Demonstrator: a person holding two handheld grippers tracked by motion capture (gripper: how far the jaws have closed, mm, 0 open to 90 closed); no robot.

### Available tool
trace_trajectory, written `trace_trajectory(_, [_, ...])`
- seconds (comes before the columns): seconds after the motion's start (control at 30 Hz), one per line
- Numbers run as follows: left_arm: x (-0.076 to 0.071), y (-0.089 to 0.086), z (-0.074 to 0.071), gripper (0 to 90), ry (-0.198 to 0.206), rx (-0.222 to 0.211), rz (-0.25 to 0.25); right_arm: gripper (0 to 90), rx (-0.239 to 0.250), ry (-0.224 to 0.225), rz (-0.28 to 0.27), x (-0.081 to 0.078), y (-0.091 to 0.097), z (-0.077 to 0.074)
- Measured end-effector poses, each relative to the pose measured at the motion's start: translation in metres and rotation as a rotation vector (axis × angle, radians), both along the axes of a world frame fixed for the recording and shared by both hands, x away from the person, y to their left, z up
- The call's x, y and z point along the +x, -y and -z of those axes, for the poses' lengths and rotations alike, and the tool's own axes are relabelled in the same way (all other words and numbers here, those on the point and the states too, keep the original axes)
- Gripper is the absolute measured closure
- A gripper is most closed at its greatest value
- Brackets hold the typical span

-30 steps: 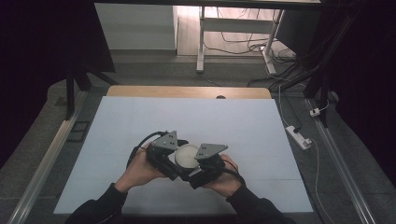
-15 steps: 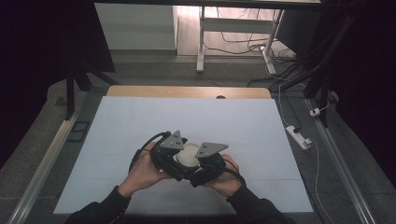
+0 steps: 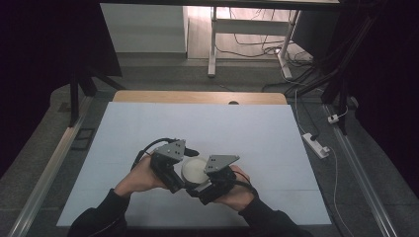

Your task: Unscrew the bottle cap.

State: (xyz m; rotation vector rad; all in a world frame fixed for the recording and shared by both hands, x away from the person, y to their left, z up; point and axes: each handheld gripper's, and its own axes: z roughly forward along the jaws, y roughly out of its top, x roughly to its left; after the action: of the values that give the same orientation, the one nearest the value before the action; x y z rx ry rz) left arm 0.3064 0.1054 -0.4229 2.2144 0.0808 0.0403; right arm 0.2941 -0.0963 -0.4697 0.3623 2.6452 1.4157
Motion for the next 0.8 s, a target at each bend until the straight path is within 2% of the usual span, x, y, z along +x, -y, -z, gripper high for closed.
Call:
trace_trajectory(0.03, [-0.002, 0.000, 0.000, 7.5, 0.014, 0.004, 0.004, 6.4, 0.006, 0.001, -0.011, -0.002, -0.001, -0.001])
trace_trajectory(0.1, [-0.002, 0.000, -0.001, 7.6, 0.014, 0.008, -0.001, 6.4, 0.004, 0.002, -0.010, -0.002, -0.001, -0.001])
trace_trajectory(0.17, [-0.003, 0.001, -0.001, 7.7, 0.015, 0.004, -0.017, 6.4, 0.004, 0.005, -0.007, -0.001, 0.000, -0.001])
trace_trajectory(0.2, [-0.002, 0.002, 0.000, 7.7, 0.007, 0.003, -0.044, 6.4, 0.004, 0.007, 0.007, 0.000, 0.000, -0.002])
trace_trajectory(0.23, [-0.002, 0.002, 0.000, 7.8, 0.007, 0.003, -0.044, 6.4, 0.004, 0.007, 0.007, 0.000, 0.000, -0.002])
trace_trajectory(0.33, [-0.002, 0.008, 0.000, 7.8, -0.006, 0.011, -0.129, 6.4, -0.010, 0.006, 0.049, 0.002, 0.002, -0.001])
trace_trajectory(0.37, [-0.002, 0.008, 0.000, 7.8, -0.006, 0.011, -0.129, 6.4, -0.010, 0.006, 0.049, 0.002, 0.002, -0.001])
trace_trajectory(0.4, [-0.003, 0.011, 0.001, 7.9, -0.008, 0.009, -0.181, 6.4, -0.015, 0.007, 0.078, 0.004, 0.002, 0.000])
trace_trajectory(0.43, [-0.003, 0.011, 0.001, 7.8, -0.008, 0.009, -0.181, 6.4, -0.015, 0.008, 0.089, 0.005, 0.003, 0.000])
trace_trajectory(0.47, [-0.004, 0.013, 0.001, 7.8, -0.007, 0.011, -0.210, 6.4, -0.015, 0.008, 0.089, 0.005, 0.003, 0.000])
trace_trajectory(0.5, [-0.006, 0.017, 0.001, 7.8, 0.001, 0.014, -0.261, 6.4, -0.018, 0.007, 0.113, 0.007, 0.004, 0.001])
trace_trajectory(0.53, [-0.006, 0.017, 0.001, 7.9, 0.001, 0.014, -0.261, 6.4, -0.018, 0.007, 0.113, 0.007, 0.004, 0.001])
trace_trajectory(0.57, [-0.008, 0.021, 0.001, 7.8, 0.011, 0.016, -0.305, 6.4, -0.022, 0.013, 0.136, 0.009, 0.006, 0.001])
trace_trajectory(0.6, [-0.008, 0.021, 0.001, 7.8, 0.011, 0.016, -0.305, 6.4, -0.023, 0.011, 0.142, 0.009, 0.006, 0.001])
trace_trajectory(0.73, [-0.012, 0.029, 0.001, 7.8, 0.013, 0.022, -0.390, 6.4, -0.027, 0.006, 0.167, 0.011, 0.007, 0.002])
trace_trajectory(0.8, [-0.012, 0.029, 0.002, 7.8, 0.011, 0.022, -0.400, 6.4, -0.028, 0.006, 0.169, 0.011, 0.007, 0.002])
